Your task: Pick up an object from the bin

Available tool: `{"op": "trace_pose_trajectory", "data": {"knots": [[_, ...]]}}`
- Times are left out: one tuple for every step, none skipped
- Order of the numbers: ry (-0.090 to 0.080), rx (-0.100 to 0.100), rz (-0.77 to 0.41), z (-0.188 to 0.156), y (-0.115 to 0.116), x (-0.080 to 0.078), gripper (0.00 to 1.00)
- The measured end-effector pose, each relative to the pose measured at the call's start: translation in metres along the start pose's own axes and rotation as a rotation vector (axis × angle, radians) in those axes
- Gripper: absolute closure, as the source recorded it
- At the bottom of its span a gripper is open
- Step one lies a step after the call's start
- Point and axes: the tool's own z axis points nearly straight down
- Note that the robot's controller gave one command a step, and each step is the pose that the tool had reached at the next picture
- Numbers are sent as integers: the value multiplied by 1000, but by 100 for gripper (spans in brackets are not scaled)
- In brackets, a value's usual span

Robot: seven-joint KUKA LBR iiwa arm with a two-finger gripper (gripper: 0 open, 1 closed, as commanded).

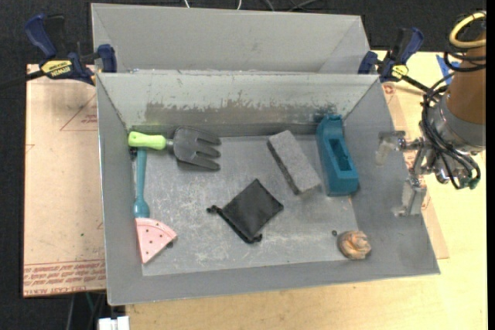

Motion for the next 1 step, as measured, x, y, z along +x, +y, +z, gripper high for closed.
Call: {"op": "trace_pose_trajectory", "data": {"knots": [[-7,2,-5,-4,1,-2,0]]}}
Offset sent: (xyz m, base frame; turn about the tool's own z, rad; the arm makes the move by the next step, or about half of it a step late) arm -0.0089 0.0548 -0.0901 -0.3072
